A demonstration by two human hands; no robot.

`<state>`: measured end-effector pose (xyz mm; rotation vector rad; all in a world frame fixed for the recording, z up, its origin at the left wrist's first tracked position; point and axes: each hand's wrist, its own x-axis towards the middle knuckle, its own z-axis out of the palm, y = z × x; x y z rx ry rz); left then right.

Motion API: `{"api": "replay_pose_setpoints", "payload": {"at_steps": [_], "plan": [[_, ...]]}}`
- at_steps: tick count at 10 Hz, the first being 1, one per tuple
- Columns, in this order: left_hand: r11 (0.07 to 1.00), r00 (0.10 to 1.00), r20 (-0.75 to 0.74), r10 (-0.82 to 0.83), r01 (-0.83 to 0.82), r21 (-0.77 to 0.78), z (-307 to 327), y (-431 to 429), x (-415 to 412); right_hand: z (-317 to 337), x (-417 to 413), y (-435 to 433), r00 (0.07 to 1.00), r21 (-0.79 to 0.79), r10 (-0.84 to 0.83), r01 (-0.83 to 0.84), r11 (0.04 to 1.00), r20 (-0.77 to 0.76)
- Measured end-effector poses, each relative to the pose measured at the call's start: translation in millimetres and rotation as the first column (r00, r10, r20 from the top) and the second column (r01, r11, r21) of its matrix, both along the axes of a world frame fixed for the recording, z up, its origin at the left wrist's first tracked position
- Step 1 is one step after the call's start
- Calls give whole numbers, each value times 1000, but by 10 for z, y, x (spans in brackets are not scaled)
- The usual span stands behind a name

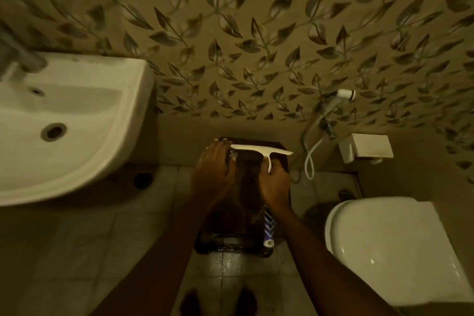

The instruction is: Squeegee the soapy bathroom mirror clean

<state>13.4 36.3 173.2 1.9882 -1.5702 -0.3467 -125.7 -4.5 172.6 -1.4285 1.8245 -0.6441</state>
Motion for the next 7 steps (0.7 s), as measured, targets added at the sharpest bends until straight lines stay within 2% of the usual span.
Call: {"api": "replay_pose_setpoints", "payload": {"at_steps": [2,4,6,7], "plan": [[997,996,-75,44,-39,73,-1089,-450,-126,-1065,-13,-507,996,105,60,-54,993,-62],[996,998,-28,58,-55,74,-1829,-617,-96,-1791,146,-739,984,49,74,-67,997,-159],[995,1000,-3,1,-1,103,-2106,-647,-56,-2071,195,-781,990,-4,62,-63,998,-125],[995,1000,9,-28,27,101,-1986,-589,-8,-1954,143,-784,997,23,6,-4,1000,-77]]}}
